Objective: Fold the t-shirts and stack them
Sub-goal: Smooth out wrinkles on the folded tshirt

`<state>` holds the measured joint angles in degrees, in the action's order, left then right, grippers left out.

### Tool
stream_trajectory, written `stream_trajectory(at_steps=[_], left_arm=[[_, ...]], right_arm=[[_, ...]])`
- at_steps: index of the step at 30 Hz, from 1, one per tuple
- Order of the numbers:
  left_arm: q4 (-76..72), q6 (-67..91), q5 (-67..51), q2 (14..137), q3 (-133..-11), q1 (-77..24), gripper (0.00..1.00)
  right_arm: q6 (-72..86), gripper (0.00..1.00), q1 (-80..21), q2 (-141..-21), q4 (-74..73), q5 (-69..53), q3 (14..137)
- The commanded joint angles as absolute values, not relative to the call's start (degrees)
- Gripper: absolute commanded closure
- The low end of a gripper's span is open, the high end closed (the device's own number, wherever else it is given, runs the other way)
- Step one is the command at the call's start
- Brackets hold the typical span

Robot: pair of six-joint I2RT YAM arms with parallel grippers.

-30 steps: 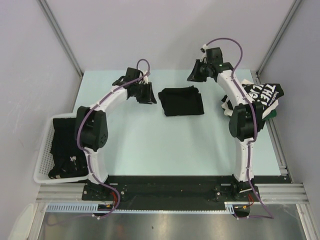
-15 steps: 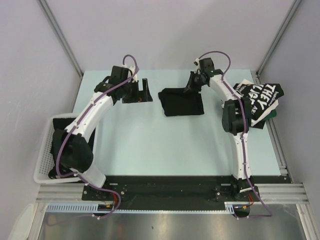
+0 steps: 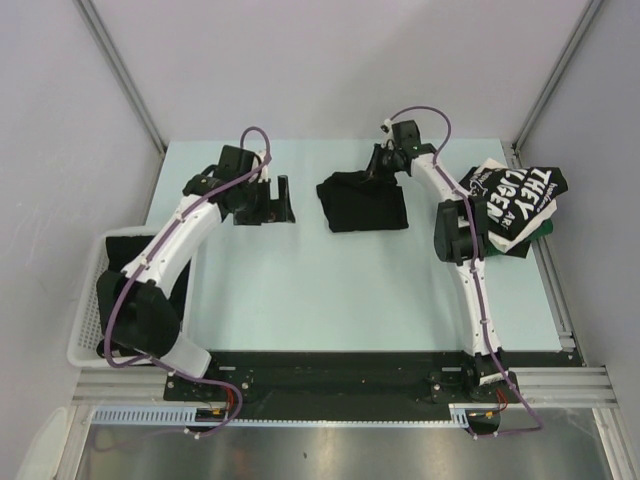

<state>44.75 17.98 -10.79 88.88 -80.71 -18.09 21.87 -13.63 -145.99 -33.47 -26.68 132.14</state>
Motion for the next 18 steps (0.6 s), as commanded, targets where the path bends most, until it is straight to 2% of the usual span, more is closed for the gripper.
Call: stream_trajectory(at_steps=[1,10,18], left_arm=[[46.8,18.2,-8.5,83.3,-79.6,-18.4,0.01],[48.7,18.5,-7.3,80.5,-77.2,-18.5,0.00],[46.0,19.6,-8.8,81.6,-76.4,-18.6,0.00]], right_arm=[[22.3,1.00,-13.2,-151.2,-30.7,-27.8,140.2],[27.1,1.00,-11.5,-152.9,-15.7,-27.1,142.4],[27.8,1.00,-11.3,-151.2,-17.6,-28.6,141.9]])
